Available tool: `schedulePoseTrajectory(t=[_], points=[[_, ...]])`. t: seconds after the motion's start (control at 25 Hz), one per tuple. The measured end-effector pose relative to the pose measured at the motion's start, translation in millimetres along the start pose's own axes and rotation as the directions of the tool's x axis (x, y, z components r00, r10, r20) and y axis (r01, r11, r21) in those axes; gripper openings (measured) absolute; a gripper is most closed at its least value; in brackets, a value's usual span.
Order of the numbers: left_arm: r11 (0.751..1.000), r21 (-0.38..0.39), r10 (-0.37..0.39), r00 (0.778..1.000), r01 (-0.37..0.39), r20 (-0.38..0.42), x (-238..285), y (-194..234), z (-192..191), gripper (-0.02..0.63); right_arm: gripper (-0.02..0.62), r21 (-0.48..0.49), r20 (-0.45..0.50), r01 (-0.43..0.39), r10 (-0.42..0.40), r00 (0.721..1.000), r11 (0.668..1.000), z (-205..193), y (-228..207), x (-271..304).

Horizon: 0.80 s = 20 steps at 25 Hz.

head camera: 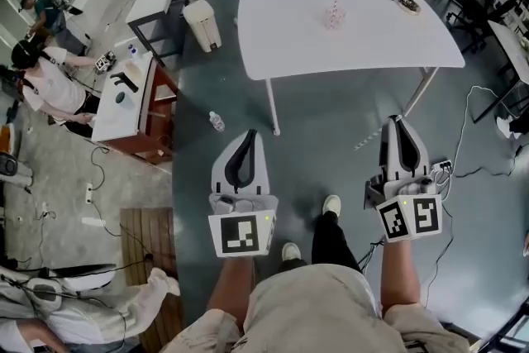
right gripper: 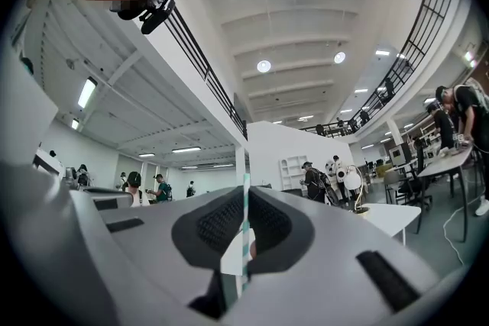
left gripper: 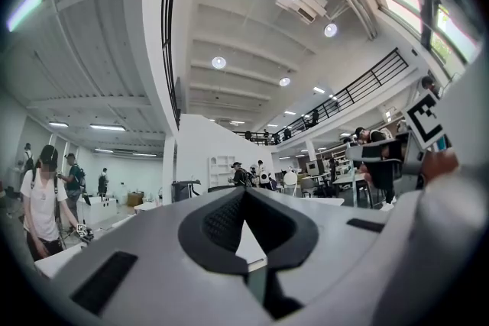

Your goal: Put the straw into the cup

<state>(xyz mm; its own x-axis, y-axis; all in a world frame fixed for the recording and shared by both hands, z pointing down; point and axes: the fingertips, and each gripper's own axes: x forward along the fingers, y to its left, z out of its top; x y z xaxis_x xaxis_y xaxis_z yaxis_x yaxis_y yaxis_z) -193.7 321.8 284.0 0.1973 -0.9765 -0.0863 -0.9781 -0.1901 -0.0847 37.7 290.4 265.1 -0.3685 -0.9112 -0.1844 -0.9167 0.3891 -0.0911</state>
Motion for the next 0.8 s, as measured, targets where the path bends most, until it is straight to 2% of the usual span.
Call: schedulePoseTrajectory(t=[0.32,0.52,0.8], points=[[0.999,0.009,-0.039,0.999,0.04,-0.031,87,-31,-15,0.003,0.014,0.047,-0.01,0.027,-0.026,1.0,0.999,-19,-75,53],[0.999,-0.012,-0.033,0.998,0.032,-0.061,146,-51,-23,0.003,0.014,0.077,-0.02,0.029,-0.028,0.999,0.997,-26,-128,91],[0.999,0.024,-0.046,0.996,0.048,-0.073,221,-88,-21,0.003,0.014,0.12,-0.022,0.035,-0.033,0.999,0.992,-32,-197,132]])
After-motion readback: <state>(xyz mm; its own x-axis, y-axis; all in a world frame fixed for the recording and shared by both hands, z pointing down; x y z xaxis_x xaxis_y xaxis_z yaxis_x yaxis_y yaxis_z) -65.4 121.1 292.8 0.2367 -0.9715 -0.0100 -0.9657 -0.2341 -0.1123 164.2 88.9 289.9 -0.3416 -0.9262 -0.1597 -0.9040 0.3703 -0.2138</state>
